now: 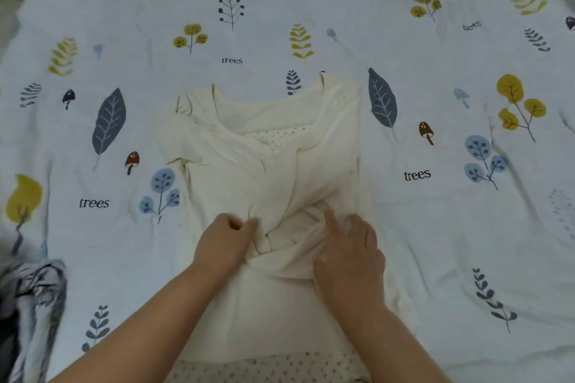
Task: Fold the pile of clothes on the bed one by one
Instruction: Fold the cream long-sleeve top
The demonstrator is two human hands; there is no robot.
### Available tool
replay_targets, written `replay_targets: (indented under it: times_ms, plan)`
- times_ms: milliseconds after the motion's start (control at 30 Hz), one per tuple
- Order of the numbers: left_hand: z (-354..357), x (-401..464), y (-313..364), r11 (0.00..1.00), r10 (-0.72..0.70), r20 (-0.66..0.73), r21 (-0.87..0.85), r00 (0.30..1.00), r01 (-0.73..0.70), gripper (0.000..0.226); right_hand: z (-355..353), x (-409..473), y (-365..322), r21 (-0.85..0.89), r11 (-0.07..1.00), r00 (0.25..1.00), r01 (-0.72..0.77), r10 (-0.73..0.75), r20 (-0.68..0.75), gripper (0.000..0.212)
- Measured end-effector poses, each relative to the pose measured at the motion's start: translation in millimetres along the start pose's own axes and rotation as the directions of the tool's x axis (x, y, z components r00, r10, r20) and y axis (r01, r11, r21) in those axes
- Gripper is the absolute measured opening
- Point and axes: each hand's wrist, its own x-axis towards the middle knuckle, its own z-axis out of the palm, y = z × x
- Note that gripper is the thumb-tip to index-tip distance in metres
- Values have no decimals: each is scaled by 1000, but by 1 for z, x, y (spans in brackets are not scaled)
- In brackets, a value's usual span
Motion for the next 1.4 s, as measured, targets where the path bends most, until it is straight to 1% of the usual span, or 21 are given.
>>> replay_targets:
  times_ms: [100,167,200,267,300,367,433,467,533,600,667,700,767,833,933,1000,1133,1200,1267,1300,1400]
  plan:
    - [7,-7,2,992,-121,139,42,983,116,32,10,7,3,-59,998,1000,-29,29,-2,58]
    - [10,-10,1,983,-175,249,-3,953,181,19,10,10,2,-76,997,1000,-10,8,-21,41]
    - [10,-10,0,983,-172,259,-22,950,184,10,7,11,1,-92,996,999,5,-9,-48,31]
    - [4,-8,-3,983,-112,245,-117,963,144,16,-3,7,-7,-120,992,986,35,-53,-156,14]
    - [1,-8,-4,970,-73,250,-207,965,127,20,-9,3,-13,-71,995,972,63,-78,-224,12]
    - [-9,-10,-8,891,-46,270,-424,962,162,23,-16,-11,-28,16,978,941,206,-193,-278,25]
    - [-18,-11,-13,783,-81,306,-570,949,251,24,-15,-30,-45,21,926,906,378,-365,-216,35]
    - [-21,-9,-19,768,-101,302,-581,948,267,21,-11,-39,-53,42,897,891,440,-431,-145,37]
    - [-25,-3,-30,867,-112,185,-462,976,187,16,7,-56,-63,47,837,838,545,-546,22,36]
    - [-28,-1,-37,957,-33,50,-287,998,46,18,23,-61,-67,-36,757,755,652,-644,123,27]
    - [-28,-1,-40,986,91,5,-141,996,-90,20,29,-54,-68,6,725,720,689,-686,104,30]
    - [-27,-1,-42,986,149,-6,-72,989,-149,21,22,-47,-66,86,744,744,662,-667,45,25]
    - [-26,1,-46,974,226,-23,18,974,-226,23,0,-21,-61,217,829,854,515,-518,-48,11]
    - [-26,5,-46,962,267,-46,64,963,-264,22,-20,21,-51,272,903,943,333,-316,-105,20]
    - [-27,12,-41,946,314,-72,105,947,-306,23,-41,92,-38,204,957,964,209,-166,-209,29]
    - [-27,18,-37,943,324,-63,103,944,-316,24,-44,134,-38,121,977,965,175,-146,-218,34]
    - [-26,27,-35,949,306,-28,85,952,-302,25,-41,187,-43,-73,985,987,158,-157,17,57]
    - [-25,30,-37,947,315,-28,76,949,-312,29,-38,202,-45,-151,968,979,198,-187,85,48]
    - [-24,34,-39,942,332,-30,57,943,-330,33,-39,213,-48,-241,946,976,218,-211,54,19]
    - [-24,35,-39,942,335,-28,44,942,-333,35,-41,218,-49,-280,939,979,200,-205,9,13]
    - [-22,41,-39,940,340,-33,17,940,-340,37,-51,236,-49,-315,943,966,110,-176,-190,17]
